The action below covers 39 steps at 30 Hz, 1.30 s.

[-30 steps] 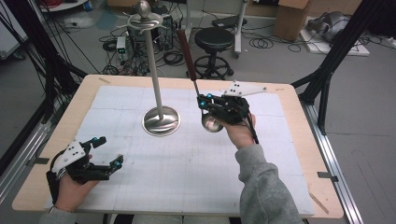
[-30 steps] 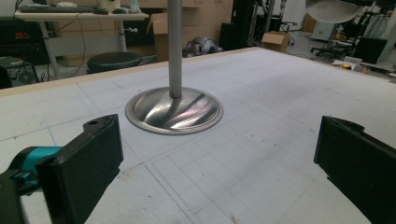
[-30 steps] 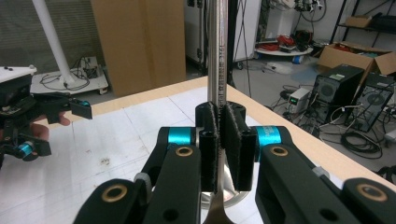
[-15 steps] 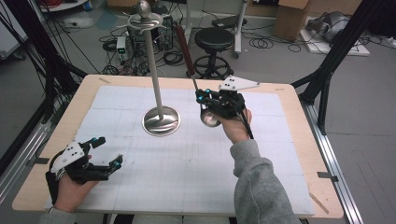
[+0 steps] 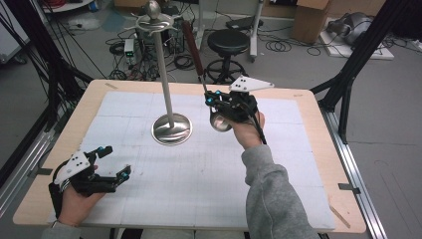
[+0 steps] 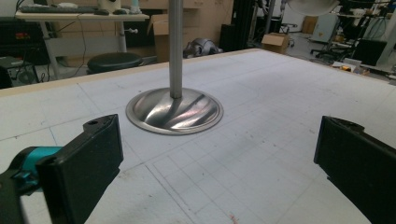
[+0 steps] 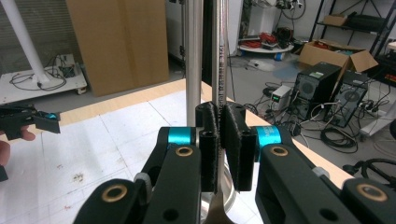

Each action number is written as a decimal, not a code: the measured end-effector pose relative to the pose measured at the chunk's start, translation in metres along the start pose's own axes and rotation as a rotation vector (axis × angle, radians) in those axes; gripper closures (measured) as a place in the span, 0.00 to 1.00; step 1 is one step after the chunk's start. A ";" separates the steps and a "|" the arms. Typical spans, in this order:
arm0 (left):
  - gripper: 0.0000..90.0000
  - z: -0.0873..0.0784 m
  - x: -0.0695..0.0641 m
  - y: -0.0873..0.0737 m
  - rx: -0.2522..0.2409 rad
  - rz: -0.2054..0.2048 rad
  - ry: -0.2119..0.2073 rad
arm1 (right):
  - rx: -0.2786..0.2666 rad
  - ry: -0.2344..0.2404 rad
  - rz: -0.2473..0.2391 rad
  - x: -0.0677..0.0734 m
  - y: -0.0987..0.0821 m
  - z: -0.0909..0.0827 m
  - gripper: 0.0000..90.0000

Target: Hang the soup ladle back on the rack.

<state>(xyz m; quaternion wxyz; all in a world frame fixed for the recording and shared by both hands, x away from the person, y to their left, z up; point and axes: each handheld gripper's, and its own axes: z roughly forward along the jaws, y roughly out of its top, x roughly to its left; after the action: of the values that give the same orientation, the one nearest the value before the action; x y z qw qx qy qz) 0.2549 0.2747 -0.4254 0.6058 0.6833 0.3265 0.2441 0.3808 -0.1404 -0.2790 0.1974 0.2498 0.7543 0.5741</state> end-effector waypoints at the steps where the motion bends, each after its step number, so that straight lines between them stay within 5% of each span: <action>1: 0.02 0.000 0.000 0.000 -0.002 0.000 -0.001 | 0.001 -0.001 -0.003 0.000 0.001 0.001 0.94; 39: 0.02 -0.003 0.002 0.000 -0.007 -0.006 0.005 | 0.029 -0.011 -0.018 0.004 0.007 0.023 0.94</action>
<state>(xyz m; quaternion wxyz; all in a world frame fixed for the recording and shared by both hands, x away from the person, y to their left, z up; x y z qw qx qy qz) 0.2539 0.2781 -0.4251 0.6080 0.6796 0.3291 0.2452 0.3921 -0.1185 -0.2784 0.2030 0.2491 0.7637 0.5599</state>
